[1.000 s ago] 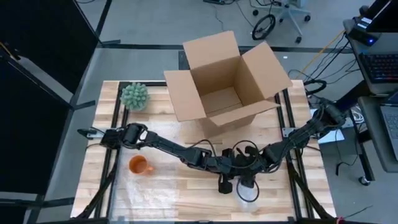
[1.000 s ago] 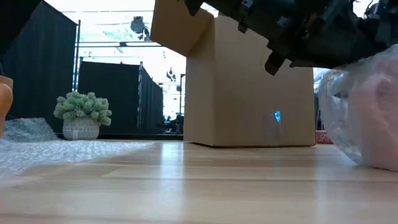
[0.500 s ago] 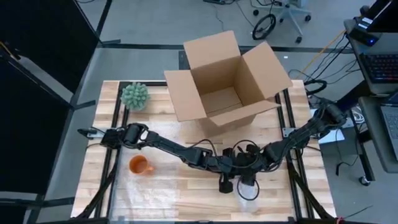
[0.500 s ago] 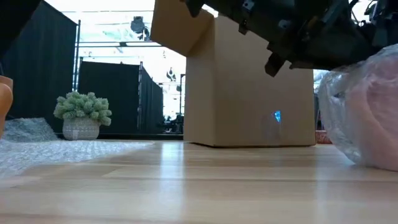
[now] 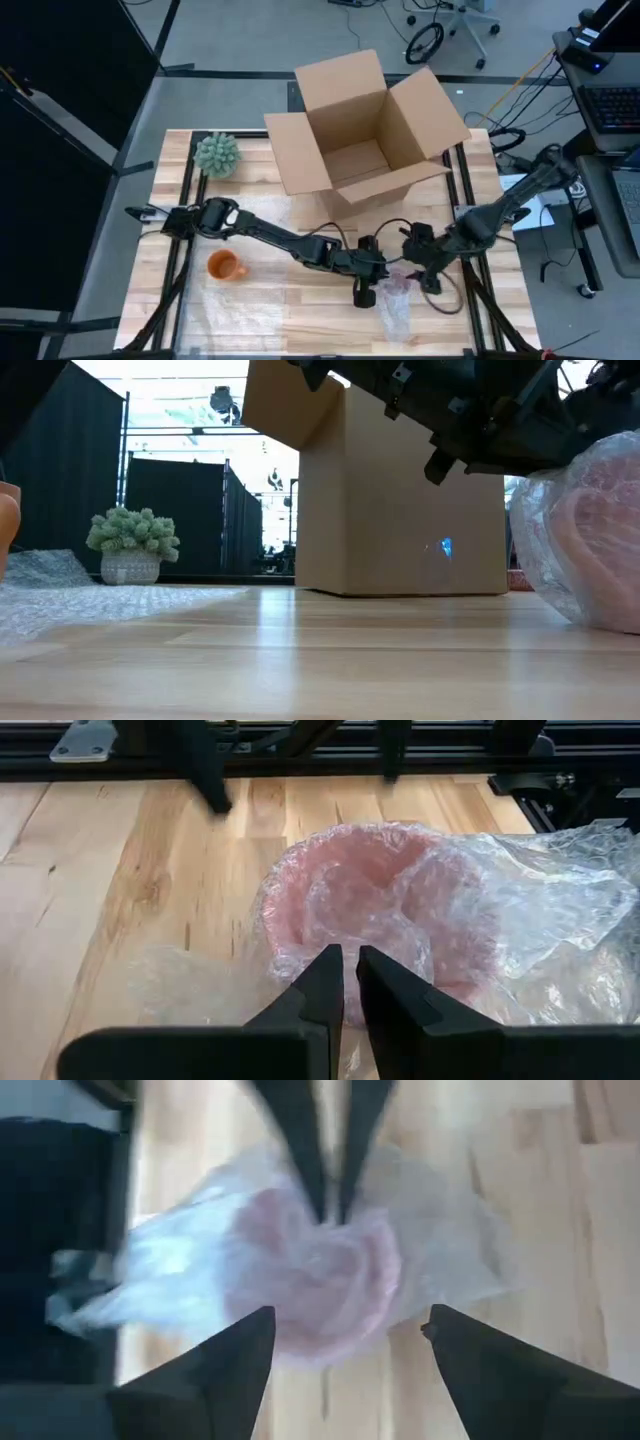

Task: Wrap mug
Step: Wrap the pink mug with bubble wrap

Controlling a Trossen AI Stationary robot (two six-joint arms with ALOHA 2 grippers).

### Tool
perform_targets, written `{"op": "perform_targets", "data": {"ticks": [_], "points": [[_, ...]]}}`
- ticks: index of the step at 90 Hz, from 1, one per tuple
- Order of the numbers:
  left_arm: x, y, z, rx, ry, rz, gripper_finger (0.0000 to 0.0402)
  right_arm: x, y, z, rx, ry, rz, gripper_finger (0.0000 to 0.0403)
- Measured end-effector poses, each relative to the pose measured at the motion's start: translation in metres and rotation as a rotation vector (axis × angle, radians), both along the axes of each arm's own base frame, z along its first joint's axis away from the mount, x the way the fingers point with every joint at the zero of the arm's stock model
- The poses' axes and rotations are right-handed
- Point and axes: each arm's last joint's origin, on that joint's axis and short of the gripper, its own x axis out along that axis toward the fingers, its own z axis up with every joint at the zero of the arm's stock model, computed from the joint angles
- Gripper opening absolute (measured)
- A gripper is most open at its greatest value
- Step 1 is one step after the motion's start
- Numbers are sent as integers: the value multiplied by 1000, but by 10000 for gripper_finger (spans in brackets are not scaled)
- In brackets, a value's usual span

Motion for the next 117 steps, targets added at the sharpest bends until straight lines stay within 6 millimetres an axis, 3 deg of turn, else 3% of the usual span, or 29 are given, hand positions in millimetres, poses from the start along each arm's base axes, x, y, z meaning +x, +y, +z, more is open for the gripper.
{"op": "perform_targets", "data": {"ticks": [14, 29, 43, 63, 76, 95, 117], "points": [[0, 0, 0, -2, -4, -1, 26, -3, 7, -2, -98, -62, -36, 251], [0, 0, 0, -4, -4, -2, 26, 18, 10, -13, -153, -101, -132, 251], [0, 0, 0, -6, -3, -3, 26, 36, 11, -40, -202, 14, -201, 251], [1, 0, 1, -5, -11, -1, 26, 55, 19, -85, -255, 213, -172, 243], [-1, 0, 5, -1, -4, 7, 26, 60, 25, -101, -278, 258, -146, 191], [-9, -1, 18, 12, 20, 3, 26, 58, 24, -94, -276, 226, -67, 31], [-30, 3, 48, 72, 112, 37, 26, 53, 23, -89, -357, 207, 242, 32]]}}
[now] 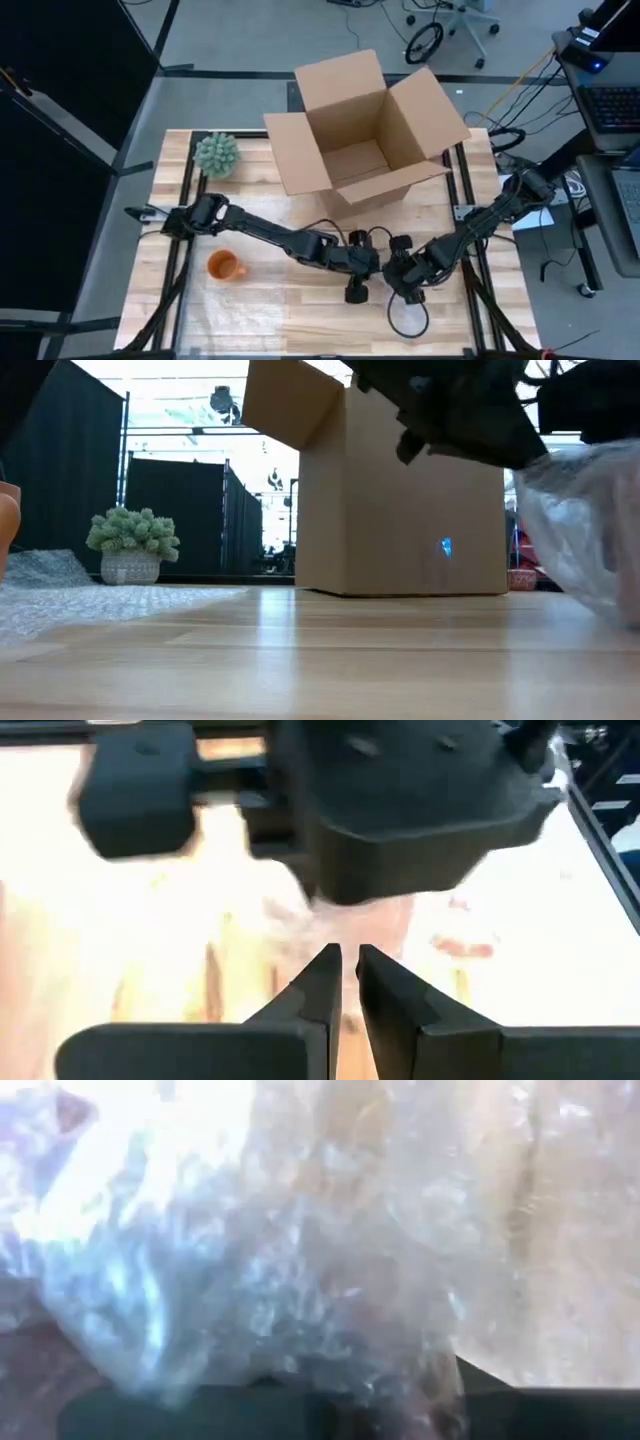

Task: Wrap mug
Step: Wrap the pink mug with bubble wrap

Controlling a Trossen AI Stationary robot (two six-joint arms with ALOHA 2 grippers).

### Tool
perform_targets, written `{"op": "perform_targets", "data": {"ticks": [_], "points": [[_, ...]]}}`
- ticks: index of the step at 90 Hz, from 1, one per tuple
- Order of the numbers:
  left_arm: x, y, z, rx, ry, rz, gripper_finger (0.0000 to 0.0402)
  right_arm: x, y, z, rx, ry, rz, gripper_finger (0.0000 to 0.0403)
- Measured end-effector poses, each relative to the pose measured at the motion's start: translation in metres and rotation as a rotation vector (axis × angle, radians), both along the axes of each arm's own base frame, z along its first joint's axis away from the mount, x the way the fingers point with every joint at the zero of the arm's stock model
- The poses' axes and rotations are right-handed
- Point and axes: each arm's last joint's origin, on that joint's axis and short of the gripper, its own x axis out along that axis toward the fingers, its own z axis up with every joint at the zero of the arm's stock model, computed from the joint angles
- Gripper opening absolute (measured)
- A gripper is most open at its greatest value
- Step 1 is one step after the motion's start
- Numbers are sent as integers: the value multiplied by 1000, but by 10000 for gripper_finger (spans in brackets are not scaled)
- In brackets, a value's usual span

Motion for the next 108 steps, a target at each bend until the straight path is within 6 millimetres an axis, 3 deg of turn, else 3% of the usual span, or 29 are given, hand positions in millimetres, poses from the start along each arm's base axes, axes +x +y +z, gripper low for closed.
{"op": "perform_targets", "data": {"ticks": [12, 28, 47, 60, 72, 91, 108], "points": [[-9, 1, 13, 47, 22, 40, 26, 4, 2, 1, -13, -31, 155, 16], [-9, 1, 1, 61, 54, 44, 26, 7, 0, 2, -48, -50, 257, 16], [-5, -6, -21, 9, 32, 6, 26, 9, -6, 2, -63, -53, 213, 20], [3, -16, -18, -63, -85, -69, 26, 11, -9, 2, -47, -54, 151, 22], [7, -19, -31, -63, -99, -75, 26, 12, -10, 2, -33, -54, 109, 28], [10, -19, -25, -87, -159, -91, 26, 14, -11, 1, -4, -63, 35, 68], [12, -13, -25, -89, -164, -80, 26, 15, -12, 5, 24, -29, -46, 144]]}}
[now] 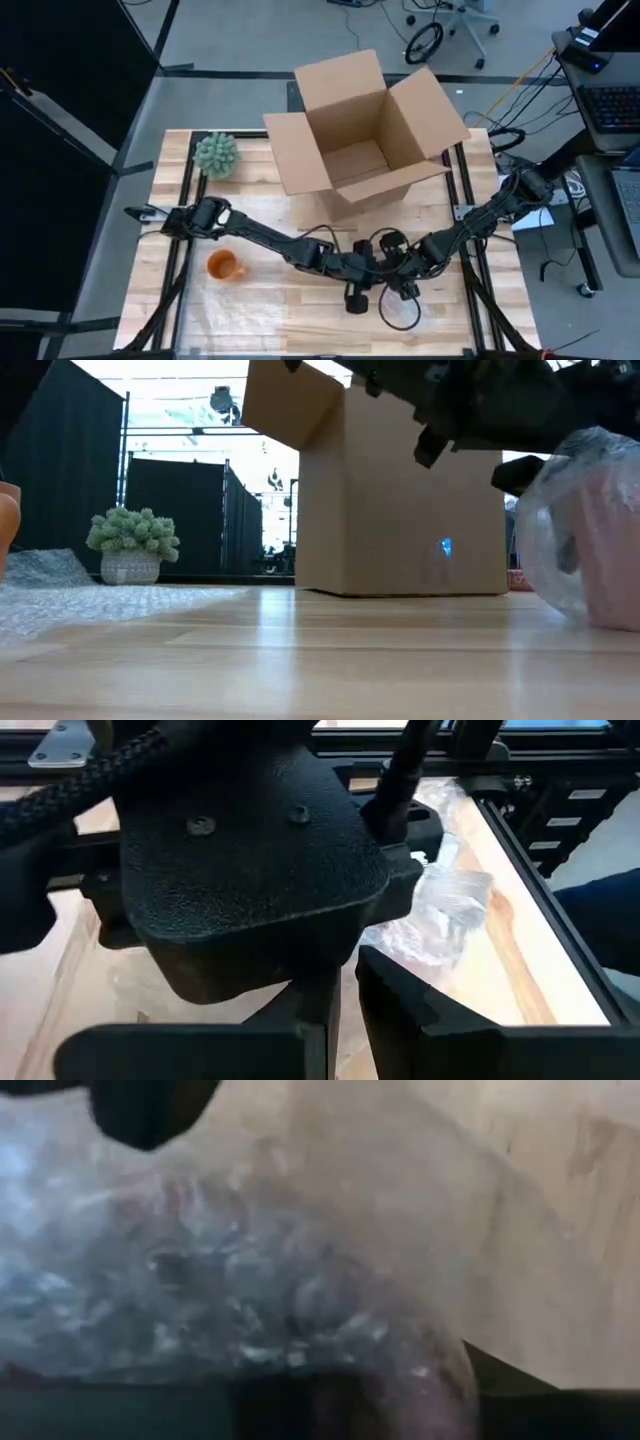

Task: Wrap mug
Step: Wrap the pink mug with bubble wrap

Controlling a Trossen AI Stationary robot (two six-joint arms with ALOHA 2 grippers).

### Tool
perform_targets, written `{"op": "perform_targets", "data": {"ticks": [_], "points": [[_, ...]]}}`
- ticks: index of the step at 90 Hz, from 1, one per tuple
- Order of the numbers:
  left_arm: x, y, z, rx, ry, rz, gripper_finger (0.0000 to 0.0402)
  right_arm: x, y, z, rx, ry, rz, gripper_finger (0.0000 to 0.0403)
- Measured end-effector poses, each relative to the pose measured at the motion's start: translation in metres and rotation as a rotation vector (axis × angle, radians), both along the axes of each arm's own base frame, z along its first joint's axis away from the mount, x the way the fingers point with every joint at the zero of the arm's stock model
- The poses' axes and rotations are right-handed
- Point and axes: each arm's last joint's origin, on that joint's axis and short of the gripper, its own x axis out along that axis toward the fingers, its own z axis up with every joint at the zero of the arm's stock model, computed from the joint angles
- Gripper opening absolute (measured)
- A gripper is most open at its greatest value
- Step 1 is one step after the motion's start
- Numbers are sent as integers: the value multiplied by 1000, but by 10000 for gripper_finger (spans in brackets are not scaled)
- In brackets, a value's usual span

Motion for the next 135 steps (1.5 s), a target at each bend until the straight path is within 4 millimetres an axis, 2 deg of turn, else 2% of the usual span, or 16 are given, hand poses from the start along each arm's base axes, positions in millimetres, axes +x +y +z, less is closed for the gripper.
{"op": "perform_targets", "data": {"ticks": [17, 31, 46, 71, 82, 91, 113, 126, 135], "points": [[2, -1, 3, -12, -36, -5, 26, 6, 4, 20, 8, 13, -7, 225], [4, -2, 5, -30, -75, -13, 26, 7, 5, 38, 15, 12, -12, 260], [5, -1, 7, -40, -88, -16, 26, 2, 1, 58, 48, -25, -52, 269], [4, -2, 5, -37, -71, -18, 26, -21, -7, 90, 138, -107, -113, 266], [4, -2, 4, -35, -66, -20, 26, -19, -2, 99, 195, -209, -106, 266], [3, -1, 2, -29, -45, -20, 26, -12, 4, 93, 181, -244, -110, 266], [-1, -3, -8, -10, 38, -23, 26, 4, 16, 55, 80, -119, -118, 266], [-3, 0, -9, 4, 77, -19, 26, 3, 19, 40, 20, -29, -105, 265], [-3, 1, -9, 10, 86, -13, 26, 3, 20, 37, 11, -18, -92, 265]]}}
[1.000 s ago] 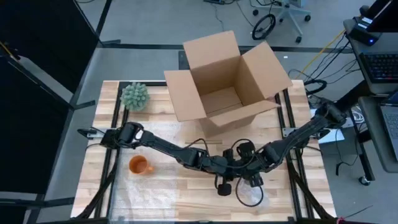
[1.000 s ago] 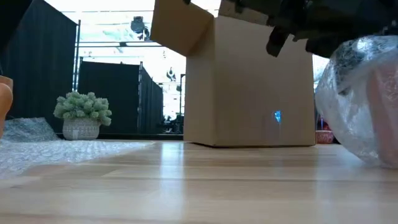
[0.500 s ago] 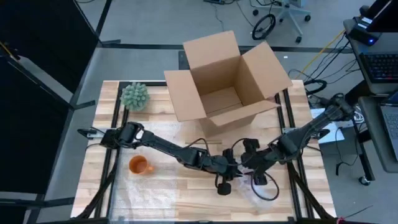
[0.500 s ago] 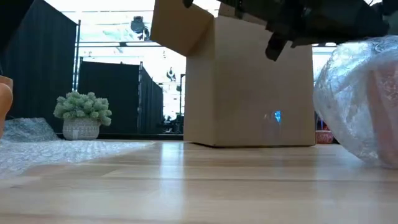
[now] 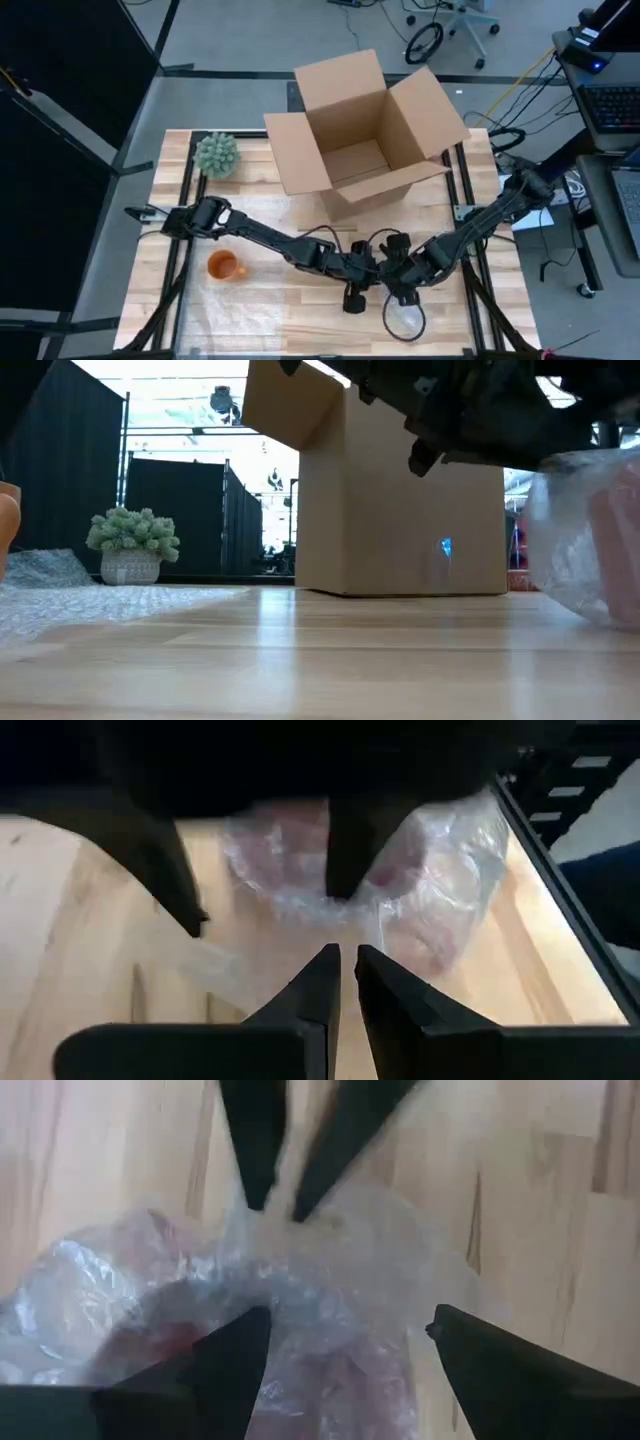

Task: Wrap mug
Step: Wrap the pink mug with bubble wrap

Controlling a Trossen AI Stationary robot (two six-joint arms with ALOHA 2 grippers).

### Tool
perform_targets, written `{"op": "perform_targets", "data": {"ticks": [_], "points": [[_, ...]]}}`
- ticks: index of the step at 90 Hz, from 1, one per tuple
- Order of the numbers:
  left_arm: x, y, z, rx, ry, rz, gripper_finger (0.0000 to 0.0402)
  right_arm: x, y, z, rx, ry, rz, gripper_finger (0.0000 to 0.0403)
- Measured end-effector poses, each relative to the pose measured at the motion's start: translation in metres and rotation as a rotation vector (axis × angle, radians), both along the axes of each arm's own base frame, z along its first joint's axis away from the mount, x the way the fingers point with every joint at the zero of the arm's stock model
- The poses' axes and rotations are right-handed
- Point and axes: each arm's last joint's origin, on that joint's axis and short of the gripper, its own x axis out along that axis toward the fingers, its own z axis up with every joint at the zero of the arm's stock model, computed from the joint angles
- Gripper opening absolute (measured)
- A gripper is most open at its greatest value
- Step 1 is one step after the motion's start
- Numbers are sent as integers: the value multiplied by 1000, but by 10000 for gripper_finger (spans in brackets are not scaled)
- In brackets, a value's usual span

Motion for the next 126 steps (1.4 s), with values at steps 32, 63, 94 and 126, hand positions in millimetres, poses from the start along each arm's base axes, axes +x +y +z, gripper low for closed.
{"op": "perform_targets", "data": {"ticks": [32, 63, 94, 126], "points": [[-1, 1, 3, 5, 5, -3, 26, -3, 0, -28, -35, -33, -2, 265], [-2, 1, 3, 6, 7, -3, 26, -9, -3, -41, -12, -9, 27, 117], [-2, 1, 3, 6, 8, -3, 26, -9, -5, -45, 48, 25, 33, 27], [-2, 1, 3, 6, 8, -3, 26, -5, -3, -45, 63, -15, 54, 159]]}}
